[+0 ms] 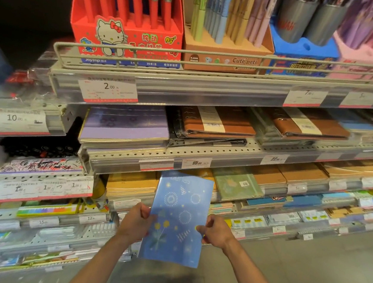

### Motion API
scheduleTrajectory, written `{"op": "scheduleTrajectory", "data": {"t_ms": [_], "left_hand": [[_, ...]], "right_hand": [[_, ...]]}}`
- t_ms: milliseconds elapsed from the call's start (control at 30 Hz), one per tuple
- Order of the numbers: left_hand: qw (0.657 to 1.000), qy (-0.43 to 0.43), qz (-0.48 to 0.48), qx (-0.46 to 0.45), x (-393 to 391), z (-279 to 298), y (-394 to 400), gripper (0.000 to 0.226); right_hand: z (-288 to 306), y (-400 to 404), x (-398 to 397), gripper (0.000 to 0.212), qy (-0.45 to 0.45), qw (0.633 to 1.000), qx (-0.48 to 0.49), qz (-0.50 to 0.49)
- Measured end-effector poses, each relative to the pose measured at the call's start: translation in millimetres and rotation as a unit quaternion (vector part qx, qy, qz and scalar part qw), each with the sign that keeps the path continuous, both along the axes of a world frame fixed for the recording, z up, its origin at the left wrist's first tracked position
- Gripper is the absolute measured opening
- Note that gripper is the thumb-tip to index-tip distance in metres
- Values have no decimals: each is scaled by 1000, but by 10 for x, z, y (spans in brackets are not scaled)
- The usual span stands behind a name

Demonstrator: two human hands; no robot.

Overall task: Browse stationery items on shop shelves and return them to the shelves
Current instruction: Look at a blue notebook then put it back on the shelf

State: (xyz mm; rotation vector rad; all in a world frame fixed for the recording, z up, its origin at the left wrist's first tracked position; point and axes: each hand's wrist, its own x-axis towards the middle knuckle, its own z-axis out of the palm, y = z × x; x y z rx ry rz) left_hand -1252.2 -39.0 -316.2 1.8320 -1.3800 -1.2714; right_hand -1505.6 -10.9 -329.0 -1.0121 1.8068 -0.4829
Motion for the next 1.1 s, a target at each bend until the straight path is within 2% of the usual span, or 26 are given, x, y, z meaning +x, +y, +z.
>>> {"op": "scheduleTrajectory", "data": {"t_ms": [100,200,367,433,533,600,767,933,1100], "left_hand": [[1000,0,-12,27,-70,-10,61,28],[999,20,-29,32,-120,-76,122,27],[997,45,-61,-6,-281,47,204,25],[995,64,-74,-25,-327,149,206,26],[983,163,-74,-34,-359,345,194,35],[978,187,-75,-58,-343,508,187,28],[970,162,-71,-165,-241,993,203,27],[969,162,-27,-186,-80,1418,224,28],[969,144,26,-197,135,1610,252,30]], "right_hand": [[-39,79,-117,33,0,1000,0,-5],[-25,176,-228,21,5,1000,-4,6],[44,292,-457,31,34,999,-35,11],[240,328,-493,30,63,996,-66,20],[533,359,-549,32,91,990,-110,11],[712,366,-568,31,97,986,-137,9],[1180,358,-521,17,62,978,-197,19],[1546,250,-363,10,22,967,-252,42],[1754,139,-125,3,13,957,-277,83]]}}
